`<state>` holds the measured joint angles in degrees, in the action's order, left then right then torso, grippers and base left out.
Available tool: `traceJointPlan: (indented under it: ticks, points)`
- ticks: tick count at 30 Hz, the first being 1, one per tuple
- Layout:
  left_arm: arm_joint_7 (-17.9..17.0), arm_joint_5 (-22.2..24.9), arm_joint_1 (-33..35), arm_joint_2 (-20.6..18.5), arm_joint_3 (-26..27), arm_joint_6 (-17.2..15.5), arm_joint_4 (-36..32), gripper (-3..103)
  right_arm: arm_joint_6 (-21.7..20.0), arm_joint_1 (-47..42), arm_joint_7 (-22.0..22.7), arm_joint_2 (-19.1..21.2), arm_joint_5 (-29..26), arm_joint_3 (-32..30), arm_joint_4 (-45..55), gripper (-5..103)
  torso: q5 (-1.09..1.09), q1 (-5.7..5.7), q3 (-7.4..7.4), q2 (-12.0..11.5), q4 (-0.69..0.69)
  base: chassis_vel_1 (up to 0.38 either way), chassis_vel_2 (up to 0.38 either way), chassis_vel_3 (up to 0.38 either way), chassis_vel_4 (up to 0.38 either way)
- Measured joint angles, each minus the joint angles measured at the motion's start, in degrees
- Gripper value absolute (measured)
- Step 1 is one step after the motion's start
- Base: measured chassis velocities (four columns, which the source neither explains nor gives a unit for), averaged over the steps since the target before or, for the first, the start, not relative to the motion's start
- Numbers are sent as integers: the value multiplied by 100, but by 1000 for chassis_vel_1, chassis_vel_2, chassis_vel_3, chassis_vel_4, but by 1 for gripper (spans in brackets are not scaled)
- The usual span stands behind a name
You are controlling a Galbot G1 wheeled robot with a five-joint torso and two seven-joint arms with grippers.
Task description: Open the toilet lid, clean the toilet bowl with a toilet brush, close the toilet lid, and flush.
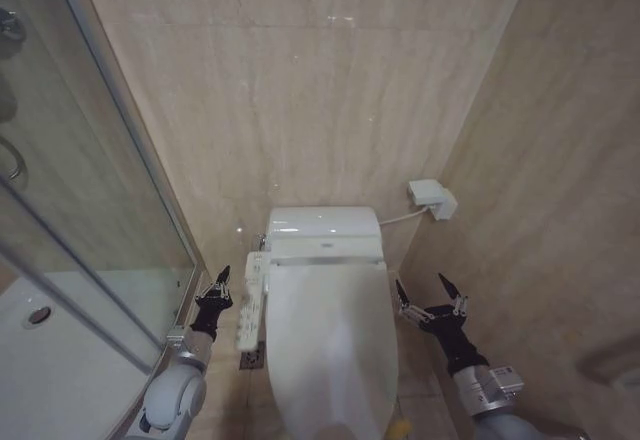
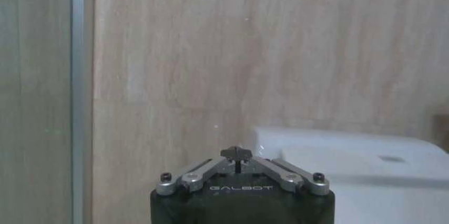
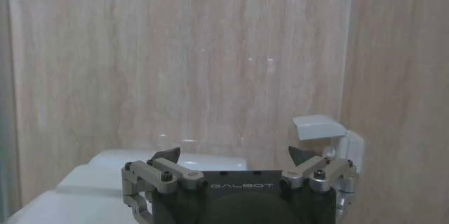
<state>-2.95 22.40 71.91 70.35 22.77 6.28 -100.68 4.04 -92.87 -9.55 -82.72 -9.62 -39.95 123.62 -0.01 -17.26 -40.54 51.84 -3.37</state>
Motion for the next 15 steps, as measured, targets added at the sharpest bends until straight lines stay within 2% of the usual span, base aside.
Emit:
traceJointPlan:
  ticks: [7,12,13,15]
  points:
    - [10,-28,22,22,-33,22,-35,0,0,0,0,0,0,0,0,100,4,-1,0,0,2,259,-257,-253,253]
    - [17,-42,37,30,-64,36,-55,0,0,0,0,0,0,0,0,100,-1,0,0,1,2,310,-309,-307,318]
    - [21,-48,45,32,-73,45,-60,0,0,0,0,0,0,1,0,100,6,1,0,0,2,355,-334,-326,328]
    - [25,-58,57,36,-94,56,-61,0,0,-6,0,-1,0,0,1,100,-7,8,5,6,1,325,-333,-319,319]
